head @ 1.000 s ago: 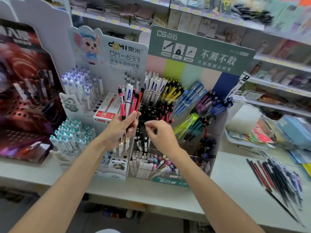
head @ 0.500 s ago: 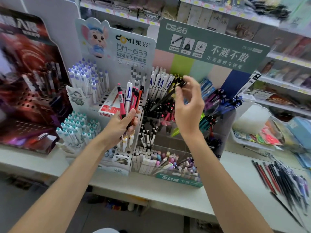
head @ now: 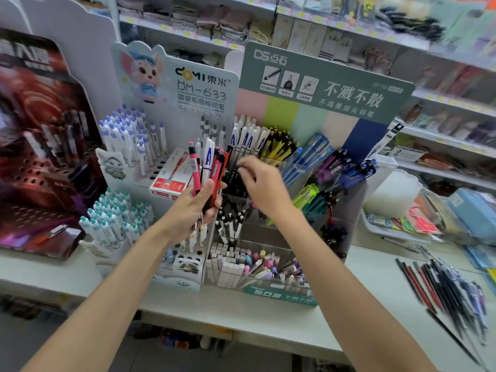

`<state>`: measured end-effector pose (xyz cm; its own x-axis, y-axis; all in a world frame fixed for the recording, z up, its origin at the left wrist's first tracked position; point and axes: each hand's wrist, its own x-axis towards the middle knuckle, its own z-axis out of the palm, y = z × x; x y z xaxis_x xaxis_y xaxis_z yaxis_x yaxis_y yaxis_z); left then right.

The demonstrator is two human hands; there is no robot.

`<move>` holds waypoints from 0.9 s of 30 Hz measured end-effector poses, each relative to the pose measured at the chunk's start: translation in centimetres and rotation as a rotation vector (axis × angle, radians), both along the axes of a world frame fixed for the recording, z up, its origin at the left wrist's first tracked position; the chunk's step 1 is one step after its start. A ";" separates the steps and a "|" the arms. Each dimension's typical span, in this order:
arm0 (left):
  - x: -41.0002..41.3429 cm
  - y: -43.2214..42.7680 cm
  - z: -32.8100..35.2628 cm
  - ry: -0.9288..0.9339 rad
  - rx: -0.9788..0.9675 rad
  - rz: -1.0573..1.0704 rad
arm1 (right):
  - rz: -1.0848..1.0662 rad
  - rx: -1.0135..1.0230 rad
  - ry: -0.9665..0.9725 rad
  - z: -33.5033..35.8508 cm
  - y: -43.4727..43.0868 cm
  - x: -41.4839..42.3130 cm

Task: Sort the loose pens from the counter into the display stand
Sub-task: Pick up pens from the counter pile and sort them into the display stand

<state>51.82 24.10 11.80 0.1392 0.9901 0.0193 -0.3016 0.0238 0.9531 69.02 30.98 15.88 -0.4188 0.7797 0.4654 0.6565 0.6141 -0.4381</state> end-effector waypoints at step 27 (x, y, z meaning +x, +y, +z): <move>8.9 3.8 3.5 -0.063 -0.030 -0.360 | 0.043 -0.630 0.688 4.9 -0.6 9.5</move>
